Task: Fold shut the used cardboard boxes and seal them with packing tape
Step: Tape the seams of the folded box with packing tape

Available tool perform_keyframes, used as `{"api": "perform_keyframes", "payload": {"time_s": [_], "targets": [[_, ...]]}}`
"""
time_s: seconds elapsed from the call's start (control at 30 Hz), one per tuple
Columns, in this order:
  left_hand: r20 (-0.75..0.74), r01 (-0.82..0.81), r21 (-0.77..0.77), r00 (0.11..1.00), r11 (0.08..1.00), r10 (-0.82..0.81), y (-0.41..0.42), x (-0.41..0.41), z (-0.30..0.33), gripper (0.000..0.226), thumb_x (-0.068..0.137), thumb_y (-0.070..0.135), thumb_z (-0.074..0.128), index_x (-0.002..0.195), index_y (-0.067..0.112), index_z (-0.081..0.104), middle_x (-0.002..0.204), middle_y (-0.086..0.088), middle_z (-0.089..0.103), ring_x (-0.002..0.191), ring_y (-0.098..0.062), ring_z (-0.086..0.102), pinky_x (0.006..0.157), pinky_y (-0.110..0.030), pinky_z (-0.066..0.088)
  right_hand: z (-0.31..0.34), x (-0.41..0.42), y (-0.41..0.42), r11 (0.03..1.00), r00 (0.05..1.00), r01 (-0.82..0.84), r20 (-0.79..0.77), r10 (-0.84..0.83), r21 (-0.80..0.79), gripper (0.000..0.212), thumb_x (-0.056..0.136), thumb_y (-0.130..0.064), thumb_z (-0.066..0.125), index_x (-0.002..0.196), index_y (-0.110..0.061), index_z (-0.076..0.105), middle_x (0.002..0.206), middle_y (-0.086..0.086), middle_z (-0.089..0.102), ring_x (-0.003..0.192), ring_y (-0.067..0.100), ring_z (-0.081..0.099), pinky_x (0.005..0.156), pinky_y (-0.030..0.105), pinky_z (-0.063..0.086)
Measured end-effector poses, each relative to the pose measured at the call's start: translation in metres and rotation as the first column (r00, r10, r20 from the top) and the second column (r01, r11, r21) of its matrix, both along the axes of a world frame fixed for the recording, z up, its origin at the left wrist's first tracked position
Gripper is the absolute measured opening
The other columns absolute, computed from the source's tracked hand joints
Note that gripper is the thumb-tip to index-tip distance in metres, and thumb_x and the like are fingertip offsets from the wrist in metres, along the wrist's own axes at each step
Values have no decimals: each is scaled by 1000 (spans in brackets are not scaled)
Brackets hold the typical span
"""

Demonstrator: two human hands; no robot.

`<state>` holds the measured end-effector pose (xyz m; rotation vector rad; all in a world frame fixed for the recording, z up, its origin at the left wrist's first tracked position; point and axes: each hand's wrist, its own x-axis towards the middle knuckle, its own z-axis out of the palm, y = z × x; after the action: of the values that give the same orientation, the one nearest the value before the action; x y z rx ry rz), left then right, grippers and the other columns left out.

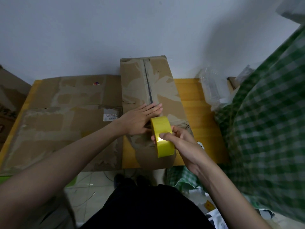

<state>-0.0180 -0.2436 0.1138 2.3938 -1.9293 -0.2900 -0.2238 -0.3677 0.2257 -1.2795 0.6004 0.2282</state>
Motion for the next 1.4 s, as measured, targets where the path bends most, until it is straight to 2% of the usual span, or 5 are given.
{"api": "perform_keyframes", "payload": {"time_s": [0.37,0.53,0.7,1.0,1.4], "targets": [[18,-11,55,1000,998,10,1,-2,0,90,90,74,11,160,20,-7,167,3,-15,153,-13,-15,124,-35,-6,6,-29,6,992,990,89,-101,-98,-85,57,97,-44,59,119,9,56,75,23,73,57,24,69,64,36,60],[-29,-46,-16,999,999,45,10,-9,6,104,85,86,14,160,17,-7,168,1,-14,153,-12,-16,126,-38,-4,13,-34,13,995,991,91,-98,-95,-50,45,99,-33,60,124,4,52,81,22,75,66,26,71,83,52,58],[-79,-13,-61,997,998,9,35,-19,9,106,88,70,49,160,16,-6,168,0,-12,154,-13,-13,126,-39,-2,23,-36,18,997,995,81,-50,-81,3,35,99,-21,59,121,3,47,85,24,75,69,26,72,68,36,59],[-111,24,-101,993,995,-35,39,-19,21,108,85,44,69,161,15,-1,169,0,-7,155,-12,-7,127,-40,3,13,-40,28,998,998,10,-63,-6,65,19,100,-20,57,110,-9,45,92,22,76,83,29,73,77,39,56],[49,130,77,990,989,-134,30,-14,0,108,85,61,56,160,17,-9,167,-1,-17,153,-13,-18,126,-40,-5,-18,-41,28,996,993,-32,-108,41,89,18,100,-15,54,113,-6,45,96,23,76,89,31,73,80,38,57]]}}
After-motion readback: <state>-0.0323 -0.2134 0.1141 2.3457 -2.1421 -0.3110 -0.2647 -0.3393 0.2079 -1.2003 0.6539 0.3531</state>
